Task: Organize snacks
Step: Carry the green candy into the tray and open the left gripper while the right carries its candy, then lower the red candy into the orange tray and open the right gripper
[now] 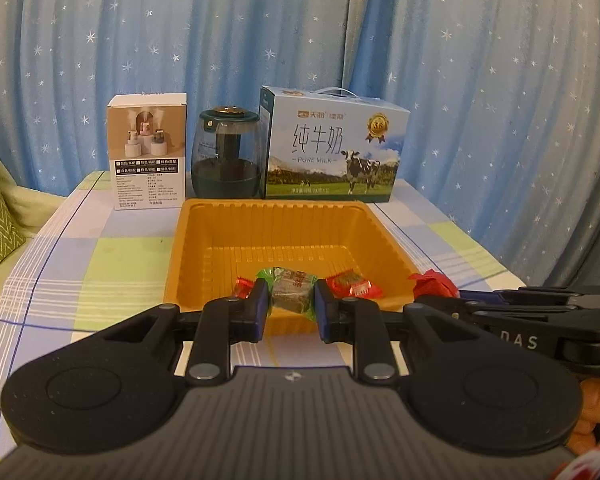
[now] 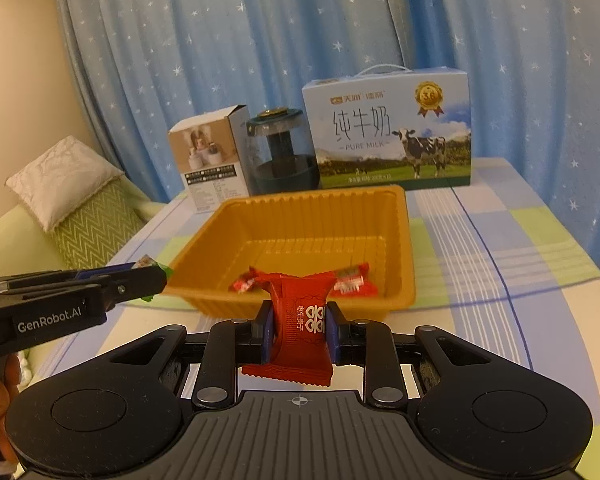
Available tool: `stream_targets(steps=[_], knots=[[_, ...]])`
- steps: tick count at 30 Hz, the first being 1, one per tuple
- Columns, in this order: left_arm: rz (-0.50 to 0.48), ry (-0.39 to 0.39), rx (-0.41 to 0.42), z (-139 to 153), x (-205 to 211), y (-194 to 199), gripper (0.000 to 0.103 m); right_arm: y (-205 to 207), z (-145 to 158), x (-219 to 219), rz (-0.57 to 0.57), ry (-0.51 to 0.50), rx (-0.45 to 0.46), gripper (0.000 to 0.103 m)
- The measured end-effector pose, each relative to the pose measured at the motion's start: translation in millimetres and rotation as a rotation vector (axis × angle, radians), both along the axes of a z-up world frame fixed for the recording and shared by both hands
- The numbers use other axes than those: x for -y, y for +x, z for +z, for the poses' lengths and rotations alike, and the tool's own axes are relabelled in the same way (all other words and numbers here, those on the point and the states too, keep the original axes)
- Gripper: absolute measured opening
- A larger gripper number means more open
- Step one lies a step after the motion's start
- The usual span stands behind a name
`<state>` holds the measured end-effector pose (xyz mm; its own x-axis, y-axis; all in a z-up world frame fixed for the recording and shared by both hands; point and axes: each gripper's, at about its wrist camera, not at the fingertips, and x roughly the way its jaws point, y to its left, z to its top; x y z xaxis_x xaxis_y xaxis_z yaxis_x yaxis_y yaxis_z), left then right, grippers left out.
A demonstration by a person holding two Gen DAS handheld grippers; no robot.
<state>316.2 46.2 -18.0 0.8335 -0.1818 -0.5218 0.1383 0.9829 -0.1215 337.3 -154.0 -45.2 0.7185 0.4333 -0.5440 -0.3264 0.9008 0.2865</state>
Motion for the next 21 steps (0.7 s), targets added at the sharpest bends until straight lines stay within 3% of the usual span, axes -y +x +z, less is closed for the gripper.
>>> stream_targets(steps=[21], knots=[[0.049,-0.027,-0.016,-15,-11,73,0.022,85,-10,-9,-0.067,0.025,-0.021,0.027]])
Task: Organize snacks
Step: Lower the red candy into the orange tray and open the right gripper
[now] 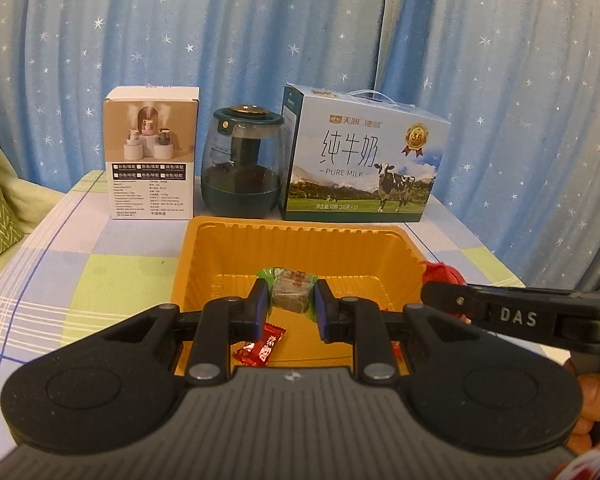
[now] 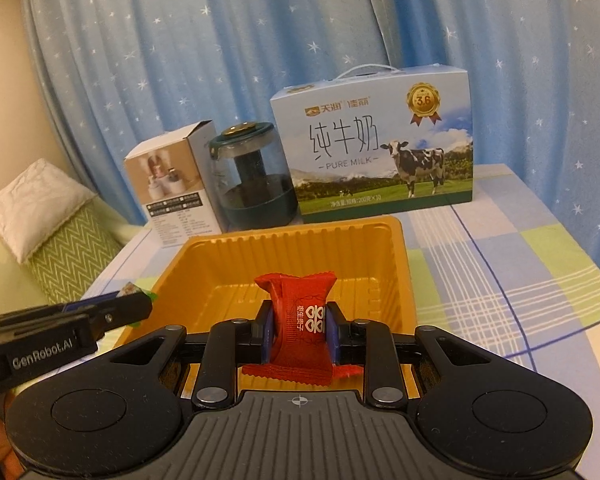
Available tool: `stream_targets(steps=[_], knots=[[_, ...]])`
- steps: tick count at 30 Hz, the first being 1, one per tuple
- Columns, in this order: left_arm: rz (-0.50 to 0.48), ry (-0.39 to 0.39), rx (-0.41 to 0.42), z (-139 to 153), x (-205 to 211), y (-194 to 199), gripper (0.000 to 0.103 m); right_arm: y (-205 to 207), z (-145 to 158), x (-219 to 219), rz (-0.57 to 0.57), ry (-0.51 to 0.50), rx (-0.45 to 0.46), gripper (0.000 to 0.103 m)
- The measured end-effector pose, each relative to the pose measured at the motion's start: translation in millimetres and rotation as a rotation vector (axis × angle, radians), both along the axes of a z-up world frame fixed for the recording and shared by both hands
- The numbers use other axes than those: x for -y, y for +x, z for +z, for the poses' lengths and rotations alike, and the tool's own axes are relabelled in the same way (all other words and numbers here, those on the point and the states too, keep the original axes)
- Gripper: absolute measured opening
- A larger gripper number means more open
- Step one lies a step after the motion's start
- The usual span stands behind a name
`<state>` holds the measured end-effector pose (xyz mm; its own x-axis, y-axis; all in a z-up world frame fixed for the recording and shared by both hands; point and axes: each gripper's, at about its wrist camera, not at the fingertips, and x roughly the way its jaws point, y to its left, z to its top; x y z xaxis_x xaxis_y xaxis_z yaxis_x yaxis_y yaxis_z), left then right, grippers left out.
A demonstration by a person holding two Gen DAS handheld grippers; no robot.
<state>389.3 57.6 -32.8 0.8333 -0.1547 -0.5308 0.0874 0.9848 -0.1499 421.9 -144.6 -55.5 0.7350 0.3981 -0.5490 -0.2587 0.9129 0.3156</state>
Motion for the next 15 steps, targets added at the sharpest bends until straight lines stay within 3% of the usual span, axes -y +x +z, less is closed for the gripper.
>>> stream_targets(steps=[9,12,15], knots=[[0.003,-0.022,-0.016,-13,0,20,0.023,18,-15,-1,-0.01,0.025,-0.038,0.027],[0.014,-0.046,-0.027,-16,-3,24,0.04,19,-18,-1,-0.008,0.024,-0.047,0.027],[0.03,-0.042,-0.029,-16,-6,23,0.041,19,-19,0,-0.006,0.026,-0.05,0.027]])
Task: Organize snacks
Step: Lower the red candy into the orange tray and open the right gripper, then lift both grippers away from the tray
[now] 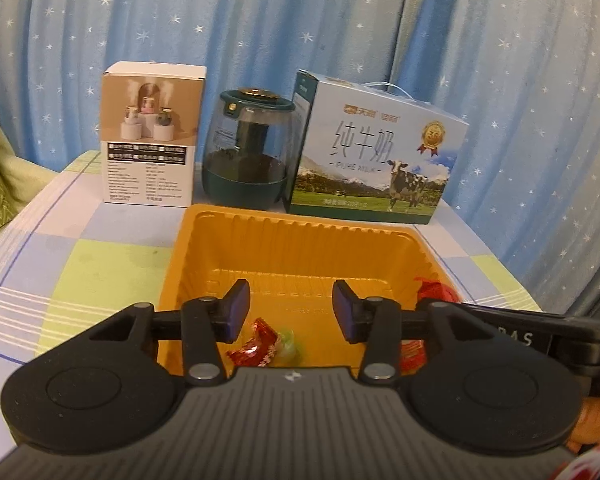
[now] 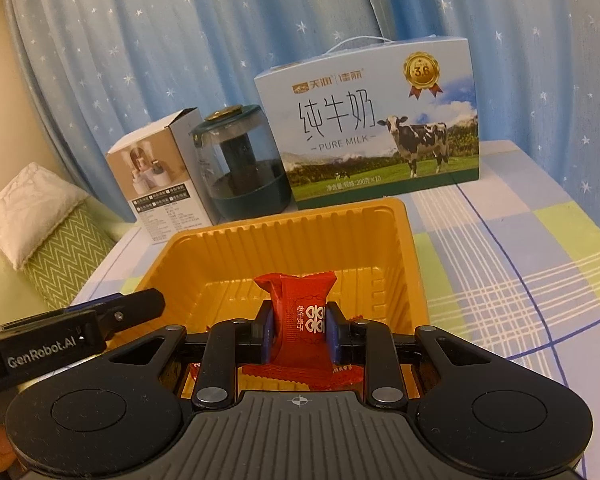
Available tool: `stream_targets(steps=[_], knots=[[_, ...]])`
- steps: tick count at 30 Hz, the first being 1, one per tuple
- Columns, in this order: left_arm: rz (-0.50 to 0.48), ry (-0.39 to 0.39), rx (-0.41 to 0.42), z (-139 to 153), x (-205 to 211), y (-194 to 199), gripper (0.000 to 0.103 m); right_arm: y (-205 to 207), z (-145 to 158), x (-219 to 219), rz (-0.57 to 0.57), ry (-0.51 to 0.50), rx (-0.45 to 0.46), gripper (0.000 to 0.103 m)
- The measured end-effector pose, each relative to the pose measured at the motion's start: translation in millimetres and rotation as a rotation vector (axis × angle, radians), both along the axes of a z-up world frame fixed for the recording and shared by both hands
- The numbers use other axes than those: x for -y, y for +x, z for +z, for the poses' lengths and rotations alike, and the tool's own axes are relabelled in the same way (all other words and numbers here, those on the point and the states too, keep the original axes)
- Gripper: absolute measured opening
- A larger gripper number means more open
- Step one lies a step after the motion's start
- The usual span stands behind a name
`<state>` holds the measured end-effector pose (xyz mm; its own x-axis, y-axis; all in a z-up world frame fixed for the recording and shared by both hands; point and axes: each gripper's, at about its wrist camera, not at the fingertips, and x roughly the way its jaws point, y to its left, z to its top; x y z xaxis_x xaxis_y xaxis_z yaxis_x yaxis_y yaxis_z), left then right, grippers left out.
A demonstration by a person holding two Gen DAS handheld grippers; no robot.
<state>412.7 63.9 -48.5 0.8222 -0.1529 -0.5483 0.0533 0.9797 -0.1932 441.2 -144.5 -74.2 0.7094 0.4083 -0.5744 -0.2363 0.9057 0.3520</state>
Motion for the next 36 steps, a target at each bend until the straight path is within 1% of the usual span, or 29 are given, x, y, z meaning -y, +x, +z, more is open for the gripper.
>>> stream_targets(steps=[7,19,22,23,24,25,26,29,36], knots=[[0.021,0.013,-0.007,2,-6,-3,0.041,0,3,-1,-0.001,0.019,0.004,0.027],[0.017,0.023,-0.019,1,-11,-7,0.041,4,4,-10,0.002,0.029,0.006,0.027],[0.018,0.017,-0.022,-1,-15,-8,0.042,7,2,-11,0.012,0.064,0.011,0.027],[0.018,0.016,-0.025,-2,-16,-8,0.042,9,0,-11,0.013,0.078,0.011,0.029],[0.019,0.017,-0.027,-2,-16,-9,0.042,10,-1,-10,-0.003,0.082,0.01,0.043],[0.018,0.019,-0.029,-3,-17,-9,0.042,9,-2,-7,-0.025,0.092,0.012,0.063],[0.018,0.021,-0.031,-3,-18,-9,0.042,9,-2,-4,-0.04,0.11,0.014,0.066],[0.022,0.021,-0.036,-4,-21,-10,0.042,12,-2,0,-0.052,0.125,-0.003,0.066],[0.022,0.023,-0.032,-3,-22,-10,0.042,11,-2,1,-0.06,0.11,-0.003,0.066]])
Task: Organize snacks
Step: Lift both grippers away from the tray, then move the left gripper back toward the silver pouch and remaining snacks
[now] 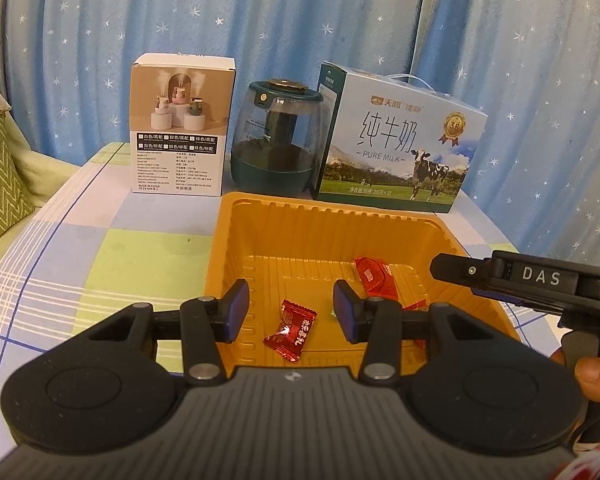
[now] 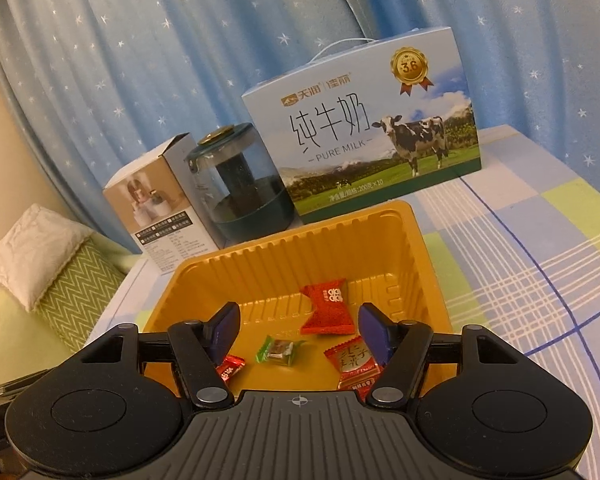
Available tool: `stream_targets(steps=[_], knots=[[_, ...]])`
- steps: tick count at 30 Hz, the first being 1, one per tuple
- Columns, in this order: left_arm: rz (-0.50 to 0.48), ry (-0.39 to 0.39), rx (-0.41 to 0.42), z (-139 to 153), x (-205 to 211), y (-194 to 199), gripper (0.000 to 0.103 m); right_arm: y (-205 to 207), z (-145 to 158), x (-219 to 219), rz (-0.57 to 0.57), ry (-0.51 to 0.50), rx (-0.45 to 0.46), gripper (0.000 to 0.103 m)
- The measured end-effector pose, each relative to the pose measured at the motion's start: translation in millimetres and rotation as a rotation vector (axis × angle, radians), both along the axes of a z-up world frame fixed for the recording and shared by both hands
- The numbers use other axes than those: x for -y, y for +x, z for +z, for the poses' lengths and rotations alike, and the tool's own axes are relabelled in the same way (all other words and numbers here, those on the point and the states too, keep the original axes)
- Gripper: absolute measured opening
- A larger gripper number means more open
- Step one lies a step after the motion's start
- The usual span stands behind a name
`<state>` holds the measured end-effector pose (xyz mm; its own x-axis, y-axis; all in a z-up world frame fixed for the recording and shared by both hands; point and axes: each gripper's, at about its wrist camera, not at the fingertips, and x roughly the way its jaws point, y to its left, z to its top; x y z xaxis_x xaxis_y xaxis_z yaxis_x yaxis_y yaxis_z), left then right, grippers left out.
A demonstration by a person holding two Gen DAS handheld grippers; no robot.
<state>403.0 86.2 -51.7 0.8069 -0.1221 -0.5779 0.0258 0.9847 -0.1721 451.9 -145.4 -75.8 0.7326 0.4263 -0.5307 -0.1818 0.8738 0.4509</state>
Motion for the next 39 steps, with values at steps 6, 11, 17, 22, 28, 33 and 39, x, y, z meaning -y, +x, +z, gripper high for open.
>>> stream_targets(steps=[6,11,17,22,28,33,39], knots=[[0.0,0.0,0.0,0,0,0,0.043,-1,1,1,-0.002,-0.009,0.008,0.066],[0.0,0.006,0.006,1,1,-1,0.043,-2,3,3,-0.002,-0.016,0.015,0.066],[-0.013,0.025,0.014,4,8,-9,0.044,-10,9,9,-0.005,-0.039,0.038,0.066],[-0.028,0.038,0.024,7,16,-23,0.046,-26,17,16,-0.002,-0.06,0.068,0.066],[-0.056,0.047,0.03,9,28,-54,0.051,-57,24,20,0.036,-0.112,0.108,0.066],[-0.098,0.064,0.03,11,39,-87,0.052,-90,27,28,0.066,-0.129,0.119,0.066],[-0.116,0.102,0.022,9,50,-133,0.057,-131,26,44,0.07,-0.142,0.107,0.066]])
